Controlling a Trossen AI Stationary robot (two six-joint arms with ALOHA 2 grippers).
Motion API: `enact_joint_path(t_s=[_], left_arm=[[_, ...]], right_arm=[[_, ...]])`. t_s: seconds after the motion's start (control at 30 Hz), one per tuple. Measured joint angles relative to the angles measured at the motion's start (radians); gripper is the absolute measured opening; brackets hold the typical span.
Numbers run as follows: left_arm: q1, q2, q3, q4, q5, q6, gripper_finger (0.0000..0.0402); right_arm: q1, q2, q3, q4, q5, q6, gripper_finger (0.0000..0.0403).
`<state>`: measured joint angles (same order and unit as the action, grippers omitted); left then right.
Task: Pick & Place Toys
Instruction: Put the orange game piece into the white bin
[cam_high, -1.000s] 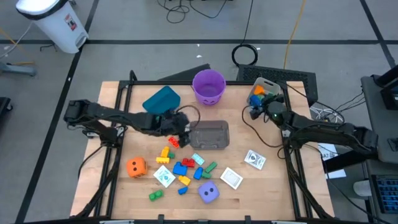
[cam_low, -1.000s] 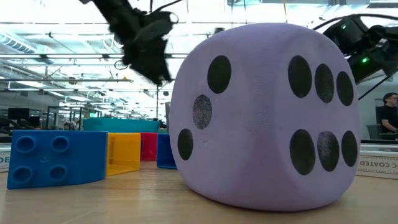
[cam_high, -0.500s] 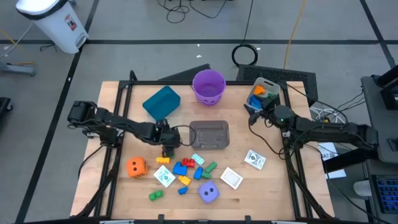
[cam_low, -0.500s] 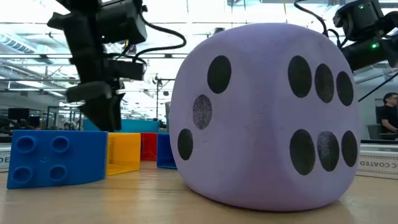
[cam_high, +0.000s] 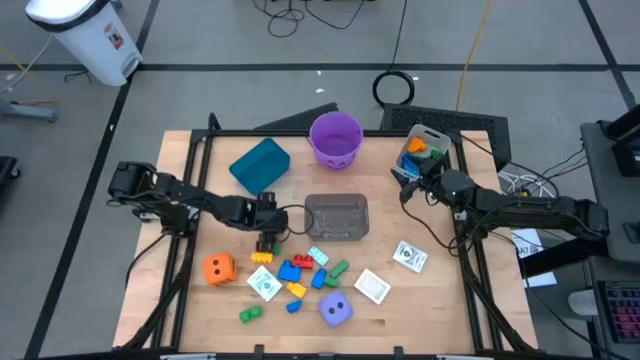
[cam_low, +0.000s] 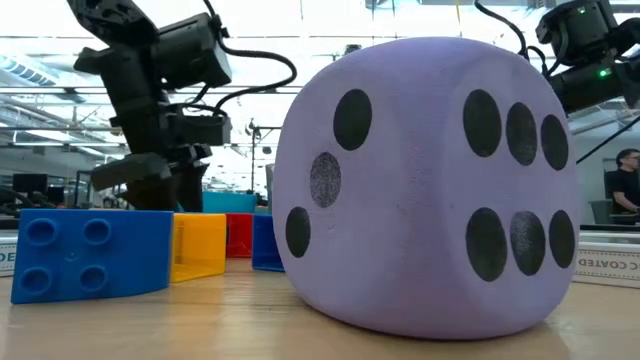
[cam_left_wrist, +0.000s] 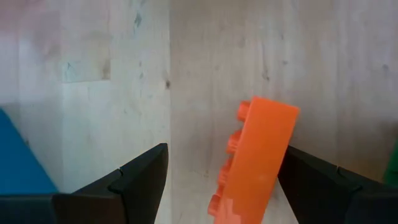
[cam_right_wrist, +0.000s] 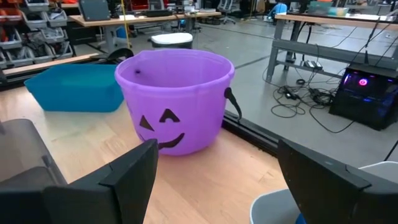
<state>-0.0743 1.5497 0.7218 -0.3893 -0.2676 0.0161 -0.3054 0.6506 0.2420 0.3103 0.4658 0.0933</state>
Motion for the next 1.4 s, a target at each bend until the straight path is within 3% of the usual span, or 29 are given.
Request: enact_joint_path(t_s=[0.23,0.5,0.7,1.0,1.1,1.2,1.4], left_arm=[[0.017,0.002,-0.001,-0.011,0.063,-0.034,0.0274],[0.017,0.003,-0.003,0.002,0.086,-0.140,0.0161],[0.018,-0.008,0.011,0.016,0.085,-0.146,0.0105],[0.009,-0.125,0.123,0.030,0.038,-0.152,0.0111],[-0.001,-0.168,0.156,0.144,-0.014,-0.143,0.0116],[-0.005,-0.179,0.155,0.386,-0.080,-0.149,0.0111],[0.002,-0.082,0.150,0.772,-0.021,-0.039,0.0111]], right_arm=[[0.000,0.000,0.000,0.000,0.000,0.010,0.0303],[0.000,0.000,0.000,0.000,0.000,0.023,0.0303],[0.000,0.000,0.000,0.000,0.000,0.023,0.0303],[0.000,0.000,0.000,0.009,-0.017,0.026,0.0303],[0.000,0.001,0.000,0.023,-0.060,0.027,0.0303],[0.000,0.001,0.000,0.035,-0.112,0.027,0.0303],[0.000,0.002,0.000,0.095,-0.310,0.027,0.0303]])
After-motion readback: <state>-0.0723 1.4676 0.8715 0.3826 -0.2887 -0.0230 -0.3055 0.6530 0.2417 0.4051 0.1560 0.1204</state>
